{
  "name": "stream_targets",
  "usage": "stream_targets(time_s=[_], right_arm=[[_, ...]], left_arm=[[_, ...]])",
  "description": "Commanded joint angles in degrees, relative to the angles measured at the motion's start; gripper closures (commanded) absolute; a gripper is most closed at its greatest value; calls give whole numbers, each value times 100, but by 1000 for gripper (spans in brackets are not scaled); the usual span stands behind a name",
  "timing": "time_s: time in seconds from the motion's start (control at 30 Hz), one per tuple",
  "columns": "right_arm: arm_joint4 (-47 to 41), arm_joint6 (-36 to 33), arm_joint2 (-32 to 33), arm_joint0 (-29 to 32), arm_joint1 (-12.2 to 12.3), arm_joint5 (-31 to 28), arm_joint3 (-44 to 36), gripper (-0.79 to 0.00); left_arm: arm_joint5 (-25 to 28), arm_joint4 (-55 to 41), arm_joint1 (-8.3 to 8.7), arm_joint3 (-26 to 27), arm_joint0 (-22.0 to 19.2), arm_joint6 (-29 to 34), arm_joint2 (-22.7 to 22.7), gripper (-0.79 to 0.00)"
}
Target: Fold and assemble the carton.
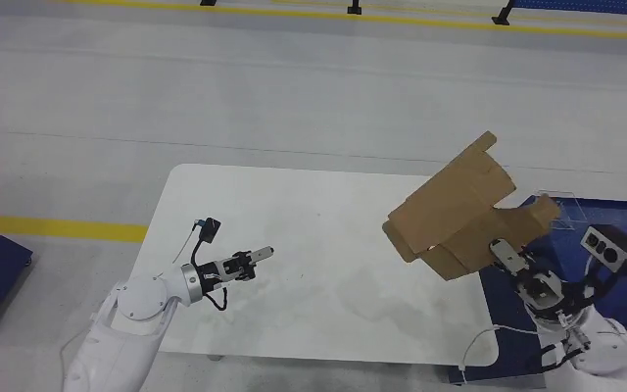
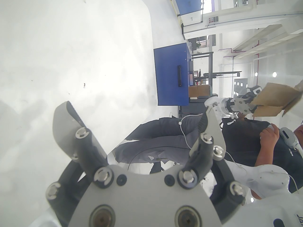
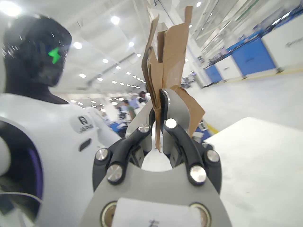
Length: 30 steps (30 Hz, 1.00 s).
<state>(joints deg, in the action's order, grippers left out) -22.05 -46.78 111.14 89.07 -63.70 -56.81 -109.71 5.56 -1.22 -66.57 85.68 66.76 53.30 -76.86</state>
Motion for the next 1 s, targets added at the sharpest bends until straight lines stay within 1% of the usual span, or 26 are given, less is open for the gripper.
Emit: stream_targets(time_s=[0.0, 0.07, 0.13, 0.27, 0.37, 0.47, 0.5, 0.53, 0.6, 0.63, 0.67, 0.7, 0.8, 0.9, 0.97], right_arm=[[1323, 618, 624, 51, -77, -119, -527, 0], [2423, 1289, 1048, 113, -196, -119, -1051, 0], [3572, 2016, 1326, 180, -323, -119, -1554, 0], [5830, 3502, 1468, 390, -544, -119, -2422, 0], [7817, 4815, 1216, 331, -604, -119, -2494, 0], [10304, 6463, 872, 145, -584, -85, -2494, 0], [11120, 7057, 700, 169, -579, 135, -2494, 0], [12008, 7653, 506, 249, -566, 542, -2494, 0], [13585, 8821, 12, 651, -531, 1509, -2494, 0], [14247, 9227, -171, 891, -520, 2103, -2494, 0], [14745, 9530, -356, 1153, -513, 2573, -2494, 0], [15122, 9694, -486, 1362, -511, 3011, -2494, 0], [15876, 9843, -759, 1750, -506, 3922, -2494, 0], [16348, 9736, -1033, 1890, -498, 4364, -2494, 0], [16400, 9669, -1192, 1890, -494, 4463, -2494, 0]], left_arm=[[0, 0, 0, 0, 0, 0, -1, -785], [0, 0, 0, 0, 0, 0, -1, -785], [0, 0, 0, 0, 0, 0, -1, -785], [0, 0, 0, 0, 0, 0, -1, -785], [0, 0, 0, 0, 0, 0, -1, -785], [0, 0, 0, 0, 0, 0, -1, -785], [0, 0, 0, 0, 0, 0, -1, -785], [0, 0, 0, 0, 0, 0, -1, -785], [0, 0, 0, 0, 0, 0, -1, -785], [0, 0, 0, 0, 0, 0, -1, -785], [0, 0, 0, 0, 0, 0, -1, -785], [0, 0, 0, 0, 0, 0, -1, -785], [0, 0, 0, 0, 0, 0, -1, -785], [0, 0, 0, 0, 0, 0, -1, -785], [0, 0, 0, 0, 0, 0, -1, -785]])
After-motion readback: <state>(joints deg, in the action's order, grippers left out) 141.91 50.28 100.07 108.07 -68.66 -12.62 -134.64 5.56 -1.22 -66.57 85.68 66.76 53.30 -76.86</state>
